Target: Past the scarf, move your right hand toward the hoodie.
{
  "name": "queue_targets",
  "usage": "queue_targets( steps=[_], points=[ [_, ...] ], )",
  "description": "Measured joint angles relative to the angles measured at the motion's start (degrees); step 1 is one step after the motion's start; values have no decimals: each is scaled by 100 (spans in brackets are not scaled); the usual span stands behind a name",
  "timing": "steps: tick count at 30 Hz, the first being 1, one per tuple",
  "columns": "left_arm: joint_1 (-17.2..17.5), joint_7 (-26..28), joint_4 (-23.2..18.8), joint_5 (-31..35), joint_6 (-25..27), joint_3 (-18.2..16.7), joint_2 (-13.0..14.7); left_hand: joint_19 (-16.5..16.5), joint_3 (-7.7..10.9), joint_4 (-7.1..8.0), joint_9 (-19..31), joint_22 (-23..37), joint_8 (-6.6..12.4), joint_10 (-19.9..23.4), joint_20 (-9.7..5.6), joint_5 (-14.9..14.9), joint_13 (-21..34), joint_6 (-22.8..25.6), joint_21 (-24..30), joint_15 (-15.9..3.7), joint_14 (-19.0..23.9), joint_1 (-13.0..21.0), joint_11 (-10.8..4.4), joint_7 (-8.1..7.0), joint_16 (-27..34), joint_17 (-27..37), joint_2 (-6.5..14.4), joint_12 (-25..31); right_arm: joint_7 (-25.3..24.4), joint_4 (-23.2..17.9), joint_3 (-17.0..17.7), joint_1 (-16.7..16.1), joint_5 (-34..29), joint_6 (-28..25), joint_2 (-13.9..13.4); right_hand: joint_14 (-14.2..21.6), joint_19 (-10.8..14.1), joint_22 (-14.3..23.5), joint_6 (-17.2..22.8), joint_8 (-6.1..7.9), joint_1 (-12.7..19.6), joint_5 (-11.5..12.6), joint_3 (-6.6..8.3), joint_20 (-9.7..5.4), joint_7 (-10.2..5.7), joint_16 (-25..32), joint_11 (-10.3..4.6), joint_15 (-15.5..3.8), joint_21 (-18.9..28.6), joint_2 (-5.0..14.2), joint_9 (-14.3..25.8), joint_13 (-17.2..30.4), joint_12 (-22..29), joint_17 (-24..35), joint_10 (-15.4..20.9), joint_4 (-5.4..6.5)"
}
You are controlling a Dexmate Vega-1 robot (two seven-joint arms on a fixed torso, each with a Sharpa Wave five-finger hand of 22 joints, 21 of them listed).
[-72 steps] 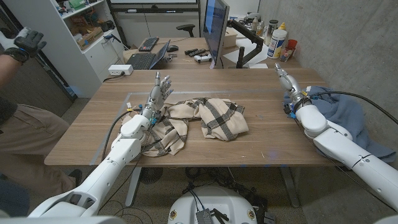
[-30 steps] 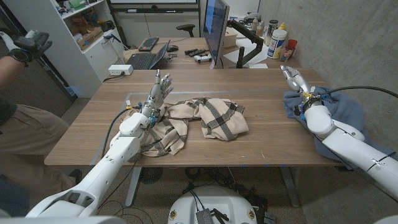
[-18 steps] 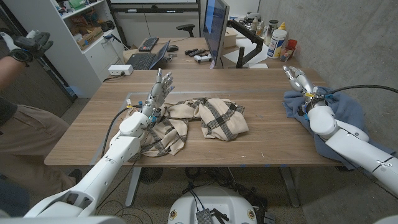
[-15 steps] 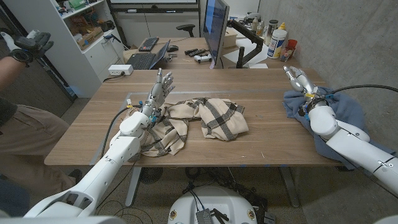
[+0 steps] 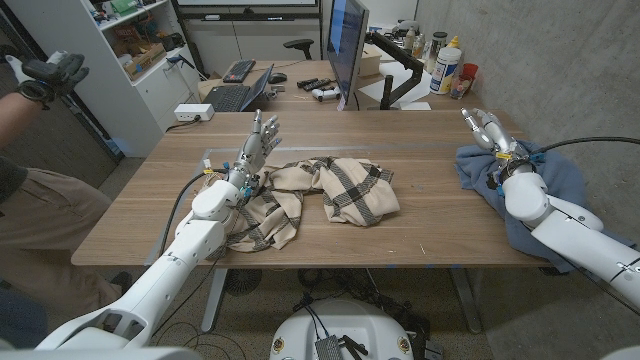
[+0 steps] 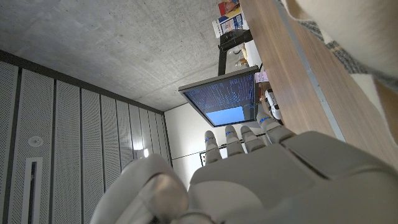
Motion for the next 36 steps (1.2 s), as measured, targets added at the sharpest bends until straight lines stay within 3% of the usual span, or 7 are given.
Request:
queue_targets(
  steps=[36],
  points=[
    [-5, -29, 79, -4, 1, 50, -14, 0, 0, 0, 0, 0, -27, 0, 0, 0, 0, 0, 0, 0, 0, 0, 0, 0, -1, 0, 0, 0, 24, -390, 260, -398, -329, -797, -342, 0, -65, 0, 0, 0, 0, -22, 0, 18, 0, 0, 0, 0, 0, 0, 0, 0, 0, 0, 1, 0]
  ],
)
